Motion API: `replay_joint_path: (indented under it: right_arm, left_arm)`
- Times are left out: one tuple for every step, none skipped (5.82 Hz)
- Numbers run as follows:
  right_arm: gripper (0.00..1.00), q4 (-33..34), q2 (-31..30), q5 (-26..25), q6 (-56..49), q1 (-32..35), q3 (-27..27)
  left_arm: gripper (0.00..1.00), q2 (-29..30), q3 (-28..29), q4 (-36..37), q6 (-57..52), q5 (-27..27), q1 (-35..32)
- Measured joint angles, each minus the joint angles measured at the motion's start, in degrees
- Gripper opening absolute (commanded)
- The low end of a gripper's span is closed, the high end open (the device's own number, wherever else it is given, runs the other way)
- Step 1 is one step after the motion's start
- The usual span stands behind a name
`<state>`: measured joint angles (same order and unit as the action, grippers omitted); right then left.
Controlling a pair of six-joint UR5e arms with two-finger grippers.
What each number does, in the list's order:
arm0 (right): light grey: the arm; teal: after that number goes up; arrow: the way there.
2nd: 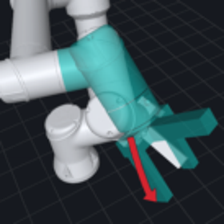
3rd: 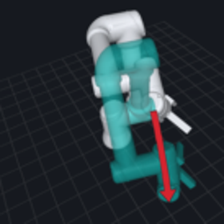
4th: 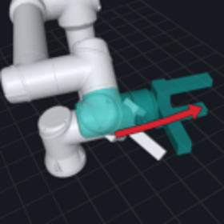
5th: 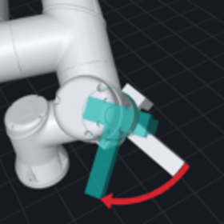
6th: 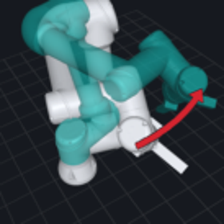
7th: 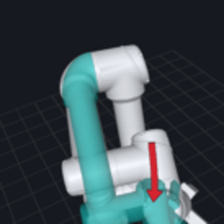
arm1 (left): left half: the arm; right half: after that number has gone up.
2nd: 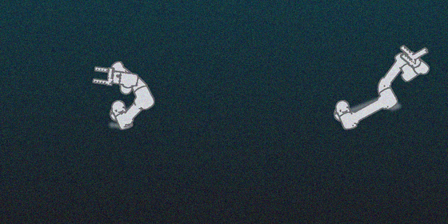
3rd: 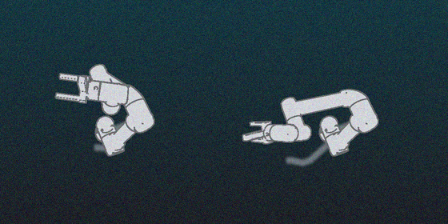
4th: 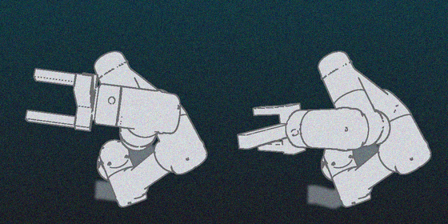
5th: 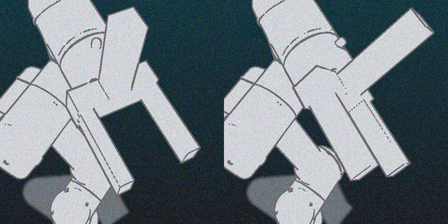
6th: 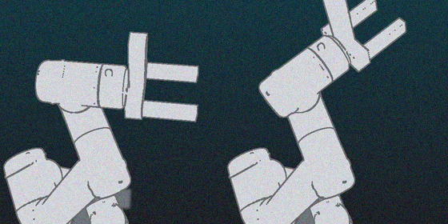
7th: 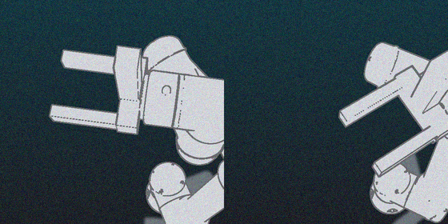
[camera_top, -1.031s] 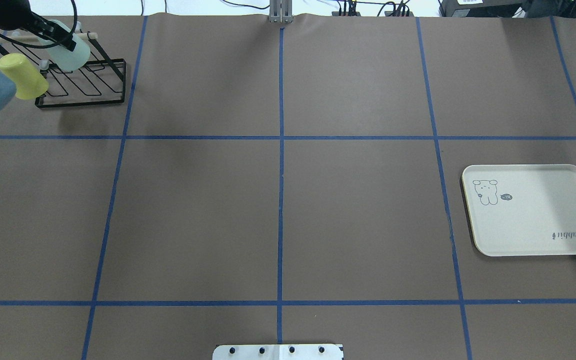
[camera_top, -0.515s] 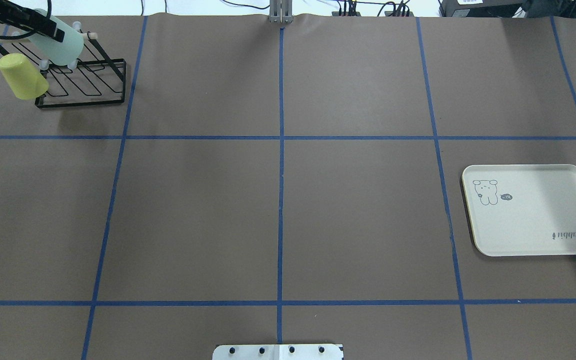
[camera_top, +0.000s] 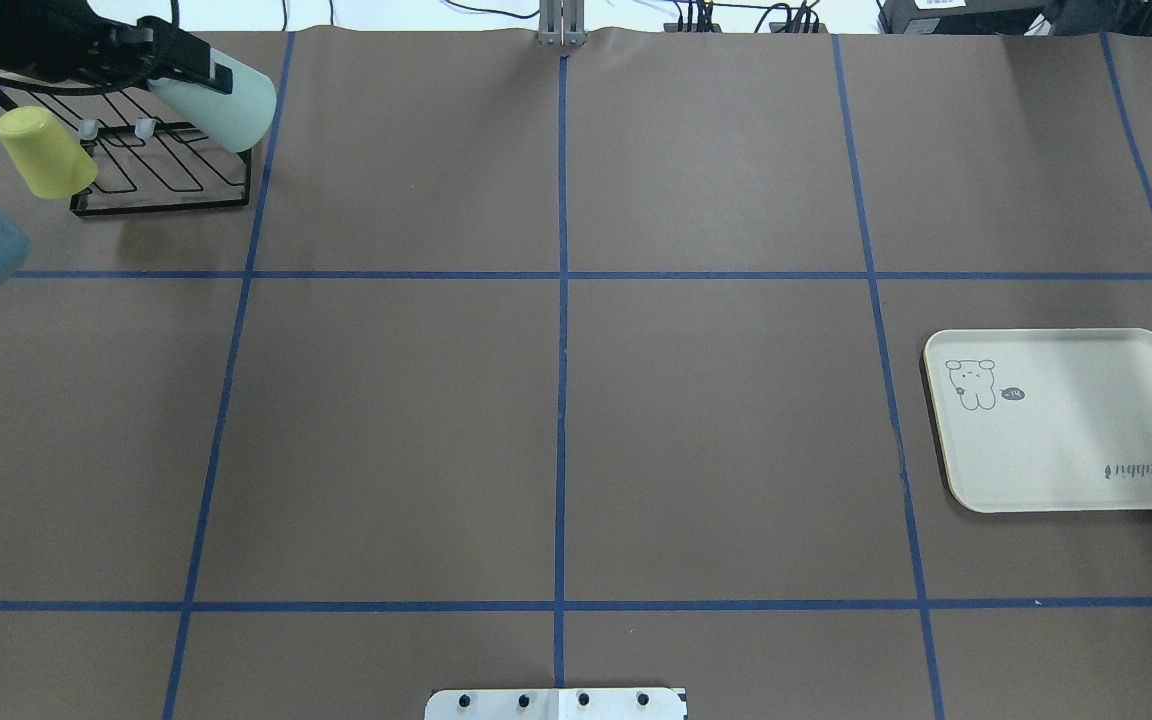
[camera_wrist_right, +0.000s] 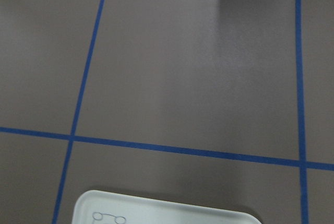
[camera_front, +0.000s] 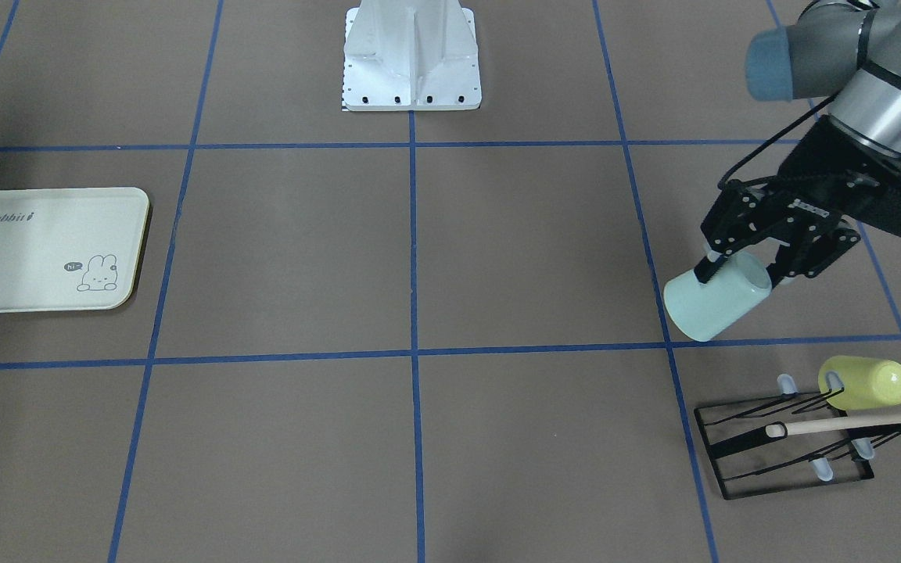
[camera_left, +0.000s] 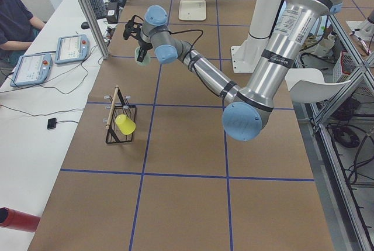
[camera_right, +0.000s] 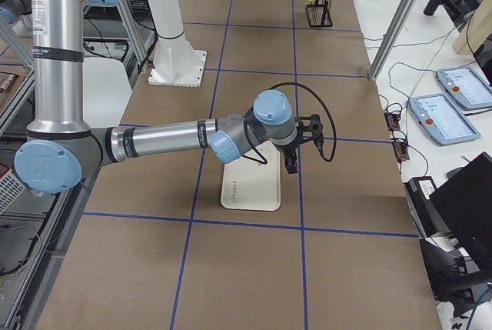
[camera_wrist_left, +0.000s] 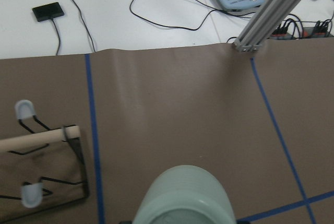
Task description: Left arm grabs green cup and hands to right arm on tray
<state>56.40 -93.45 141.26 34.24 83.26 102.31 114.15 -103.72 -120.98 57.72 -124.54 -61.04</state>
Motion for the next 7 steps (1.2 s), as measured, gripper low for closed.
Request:
replay_joint_path:
  right_arm:
    - [1.00, -8.96, -0.01, 0.21, 10.43, -2.19, -0.15]
    - [1.00, -16.51, 0.00, 0.30, 18.46, -4.22, -0.23]
    - [1.00, -23.19, 0.02, 0.30, 25.11, -6.06, -0.30]
    - [1.00, -28.44, 0.13, 0.20, 30.49, -7.19, -0.28]
    - [1.00, -32.77, 0.91, 0.05, 36.01, -8.02, -0.25]
    - [1.00, -36.92, 2.33, -0.12, 42.03, -8.98, -0.26]
    - [1.00, -40.98, 3.29, -0.26, 46.99, -9.74, -0.26]
  left_arm:
    - [0.17, 0.70, -0.41, -4.76, 7.16, 2.02, 3.63]
    - [0.17, 1.87, -0.58, -9.02, 13.66, 4.82, 7.82]
    - [0.17, 3.37, -0.83, -13.07, 19.92, 7.92, 12.06]
    - [0.17, 4.22, -1.07, -16.69, 24.73, 10.13, 14.97]
    - [0.17, 4.53, -1.30, -20.59, 28.80, 12.37, 17.27]
    - [0.17, 4.71, -1.52, -24.87, 32.66, 15.15, 19.44]
    - [0.17, 5.03, -1.71, -28.55, 36.20, 16.82, 20.74]
